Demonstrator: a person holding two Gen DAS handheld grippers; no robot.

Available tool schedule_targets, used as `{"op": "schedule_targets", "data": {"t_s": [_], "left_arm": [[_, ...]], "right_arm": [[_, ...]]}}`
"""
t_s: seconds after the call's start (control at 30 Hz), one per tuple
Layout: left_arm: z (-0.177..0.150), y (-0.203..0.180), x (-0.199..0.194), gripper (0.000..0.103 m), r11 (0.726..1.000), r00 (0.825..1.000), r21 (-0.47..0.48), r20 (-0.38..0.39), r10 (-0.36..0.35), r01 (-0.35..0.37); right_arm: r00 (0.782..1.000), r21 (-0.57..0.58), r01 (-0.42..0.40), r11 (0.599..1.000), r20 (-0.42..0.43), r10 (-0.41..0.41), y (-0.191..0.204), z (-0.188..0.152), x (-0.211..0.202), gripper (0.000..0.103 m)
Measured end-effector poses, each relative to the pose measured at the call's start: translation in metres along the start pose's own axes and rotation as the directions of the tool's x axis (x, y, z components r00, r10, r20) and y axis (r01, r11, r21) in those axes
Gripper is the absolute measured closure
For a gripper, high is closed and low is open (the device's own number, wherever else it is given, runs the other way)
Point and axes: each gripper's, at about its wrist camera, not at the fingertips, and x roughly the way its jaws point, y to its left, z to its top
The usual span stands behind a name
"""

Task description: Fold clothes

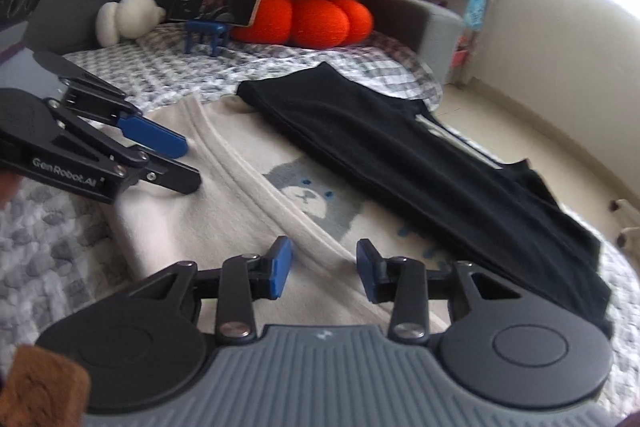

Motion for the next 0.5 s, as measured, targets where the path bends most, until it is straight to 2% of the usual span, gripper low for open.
{"op": "schedule_targets", "data": {"t_s": [0.03,0.07,0.37,0.5], "left_arm": [[0.0,0.001,-0.001,0.064,1.0,1.0,-0.003,0.002,0.0,0.0],[0.0,0.002,-0.001,0.064,1.0,1.0,-0.006,0.004,0.0,0.0],[0.0,0.01,-0.006,0.061,0.999,1.0,-0.044,0.02,0.005,-0.004],[0.0,0.015,-0.007,0.055,0.998,0.999,-0.054,0.021,0.024,-0.022]], "right_arm": [[1.0,0.005,-0.001,1.0,0.001,0.001,-0.001,0.001,-0.001,0.091],[1.0,0.009,0.0,1.0,0.004,0.0,-0.002,0.001,-0.001,0.096],[0.998,0.006,0.055,0.998,0.021,-0.055,0.001,-0.001,0.004,0.098],[0.996,0.005,0.08,0.997,0.028,-0.08,0.003,-0.002,0.006,0.098]]}}
